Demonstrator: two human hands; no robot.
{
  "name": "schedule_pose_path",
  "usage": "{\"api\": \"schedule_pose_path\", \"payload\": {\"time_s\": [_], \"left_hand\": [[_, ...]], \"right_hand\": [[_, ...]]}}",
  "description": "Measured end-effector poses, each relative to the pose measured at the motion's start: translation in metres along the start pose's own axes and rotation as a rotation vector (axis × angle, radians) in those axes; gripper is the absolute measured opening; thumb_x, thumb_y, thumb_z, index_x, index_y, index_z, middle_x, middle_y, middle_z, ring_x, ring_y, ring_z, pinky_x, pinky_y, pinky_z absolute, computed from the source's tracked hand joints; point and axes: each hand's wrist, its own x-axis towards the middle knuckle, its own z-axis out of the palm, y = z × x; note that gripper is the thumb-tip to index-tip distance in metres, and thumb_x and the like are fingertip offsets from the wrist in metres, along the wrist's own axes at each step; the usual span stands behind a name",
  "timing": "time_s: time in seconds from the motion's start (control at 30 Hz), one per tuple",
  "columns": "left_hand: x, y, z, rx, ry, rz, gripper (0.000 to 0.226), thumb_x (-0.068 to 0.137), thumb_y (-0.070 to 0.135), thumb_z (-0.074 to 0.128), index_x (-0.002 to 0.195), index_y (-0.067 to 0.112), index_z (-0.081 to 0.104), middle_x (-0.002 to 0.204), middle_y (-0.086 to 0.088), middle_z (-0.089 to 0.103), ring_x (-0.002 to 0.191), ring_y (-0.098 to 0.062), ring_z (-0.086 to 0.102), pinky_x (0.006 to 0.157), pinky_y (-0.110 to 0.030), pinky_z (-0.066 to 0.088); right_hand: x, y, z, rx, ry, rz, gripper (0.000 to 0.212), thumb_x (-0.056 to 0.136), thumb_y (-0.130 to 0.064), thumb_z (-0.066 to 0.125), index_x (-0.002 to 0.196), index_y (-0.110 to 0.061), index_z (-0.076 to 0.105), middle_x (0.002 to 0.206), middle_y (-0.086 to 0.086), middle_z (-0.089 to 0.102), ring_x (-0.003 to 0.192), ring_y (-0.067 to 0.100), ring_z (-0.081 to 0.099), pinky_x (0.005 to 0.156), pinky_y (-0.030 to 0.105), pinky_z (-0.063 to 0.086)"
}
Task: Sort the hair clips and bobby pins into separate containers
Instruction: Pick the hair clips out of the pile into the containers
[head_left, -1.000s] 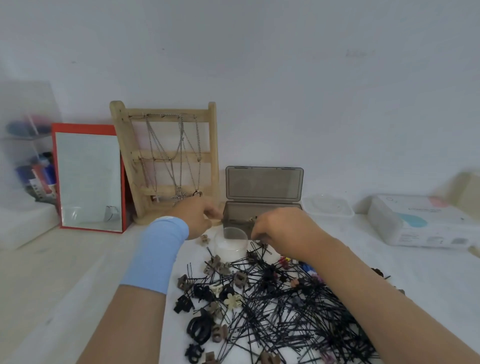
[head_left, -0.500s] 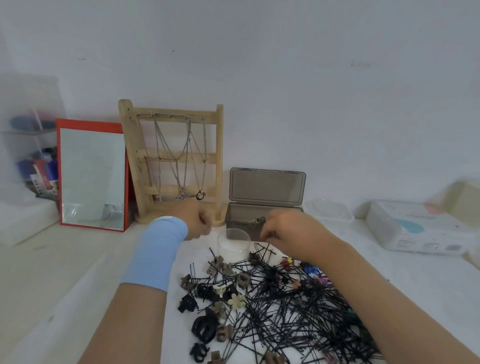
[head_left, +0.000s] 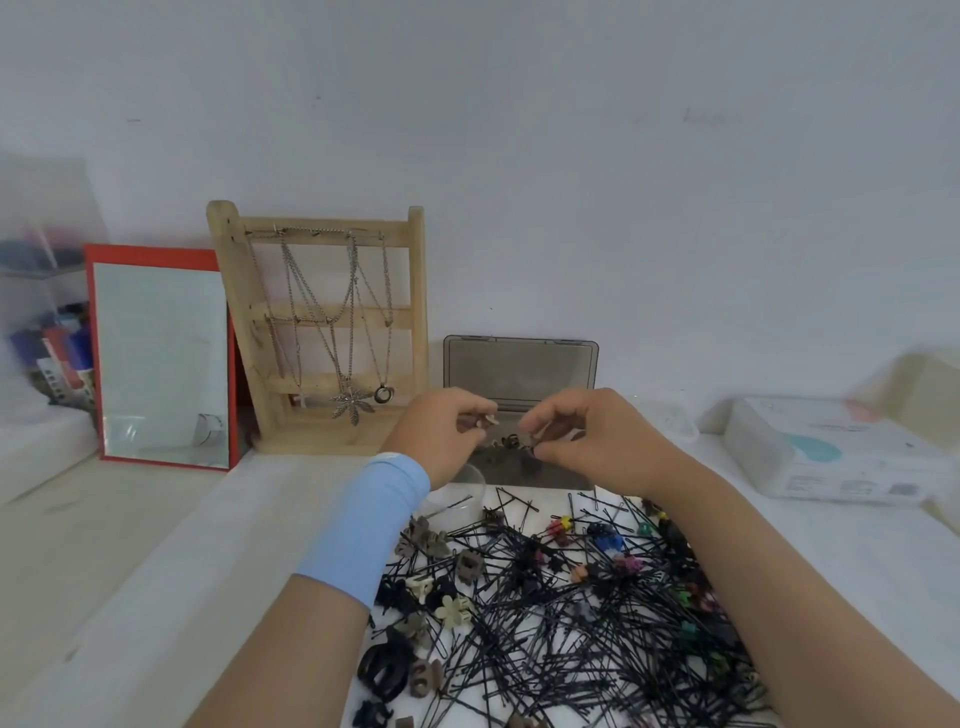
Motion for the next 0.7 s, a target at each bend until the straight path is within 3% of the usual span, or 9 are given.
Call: {"api": "schedule_pose_path", "payload": {"time_s": [0.1,0.2,0.3,0.37,0.43,0.5,0.57,0.63,0.7], "left_hand": [[-0.002,0.003,0.000,-0.030,-0.065,0.009,0.045,0.093,0.005,0.061,0.132,0.028,0.061,0.128,0.009,0.064,0.102,0.002,0.055,0.084,0.002,0.033],[-0.003,0.000,-0.010,-0.031,-0.091,-0.031,0.050,0.095,0.005,0.057,0.133,0.037,0.057,0.126,0.016,0.060,0.106,-0.001,0.055,0.096,-0.019,0.037],[-0.002,-0.004,-0.027,0.050,-0.066,-0.041,0.032,0.092,0.009,0.062,0.105,0.038,0.069,0.101,0.024,0.063,0.088,0.007,0.055,0.087,-0.020,0.043],[-0.003,-0.004,-0.034,0.142,-0.152,-0.059,0.021,0.088,0.017,0.069,0.086,0.038,0.068,0.090,0.021,0.064,0.080,0.007,0.055,0.080,-0.018,0.047],[-0.007,-0.002,-0.036,0.236,-0.243,-0.121,0.011,0.084,0.032,0.073,0.087,0.037,0.065,0.092,0.019,0.064,0.081,0.004,0.056,0.075,-0.019,0.046],[-0.011,-0.004,-0.036,0.338,-0.327,-0.198,0.039,0.076,0.052,0.076,0.106,0.032,0.059,0.103,0.015,0.058,0.094,-0.007,0.057,0.079,-0.025,0.044],[-0.016,-0.006,-0.036,0.358,-0.409,-0.264,0.073,0.067,0.062,0.078,0.124,0.028,0.049,0.111,0.011,0.053,0.105,-0.014,0.055,0.089,-0.031,0.045],[-0.020,-0.008,-0.034,0.337,-0.432,-0.290,0.086,0.062,0.058,0.084,0.130,0.025,0.042,0.116,0.010,0.057,0.107,-0.015,0.056,0.091,-0.034,0.047],[-0.024,-0.010,-0.031,0.348,-0.397,-0.268,0.085,0.061,0.050,0.088,0.128,0.025,0.041,0.118,0.010,0.061,0.105,-0.015,0.058,0.092,-0.036,0.049]], "right_hand": [[0.005,0.003,0.001,-0.009,0.136,0.024,0.019,0.085,-0.015,0.073,0.091,-0.033,0.076,0.075,-0.016,0.071,0.070,-0.002,0.065,0.066,0.010,0.047],[0.009,0.006,0.003,-0.032,0.286,0.037,0.025,0.088,-0.020,0.073,0.107,-0.035,0.072,0.089,-0.023,0.069,0.081,-0.009,0.062,0.075,0.006,0.044],[0.008,0.005,0.006,-0.086,0.248,0.017,0.034,0.091,-0.019,0.069,0.119,-0.036,0.069,0.100,-0.026,0.066,0.093,-0.014,0.059,0.090,0.009,0.043],[0.008,0.002,0.010,-0.164,0.211,-0.019,0.029,0.091,-0.015,0.067,0.110,-0.037,0.072,0.089,-0.034,0.059,0.083,-0.022,0.054,0.081,0.002,0.041],[0.008,-0.004,0.017,-0.207,0.148,-0.043,0.023,0.090,-0.019,0.068,0.098,-0.039,0.074,0.075,-0.038,0.056,0.075,-0.019,0.055,0.066,0.002,0.038],[0.008,-0.013,0.028,-0.236,0.038,-0.073,0.017,0.088,-0.024,0.070,0.097,-0.039,0.073,0.076,-0.038,0.059,0.075,-0.018,0.056,0.063,0.004,0.039],[0.007,-0.019,0.040,-0.297,-0.069,-0.064,0.016,0.087,-0.027,0.069,0.101,-0.034,0.073,0.092,-0.027,0.068,0.084,-0.009,0.061,0.076,0.019,0.053],[0.006,-0.023,0.047,-0.377,-0.091,-0.029,0.018,0.087,-0.027,0.066,0.103,-0.031,0.073,0.103,-0.014,0.071,0.096,0.007,0.064,0.086,0.036,0.056],[0.006,-0.026,0.050,-0.384,-0.090,-0.005,0.020,0.088,-0.026,0.064,0.107,-0.030,0.071,0.108,-0.011,0.071,0.101,0.012,0.064,0.090,0.039,0.055]]}}
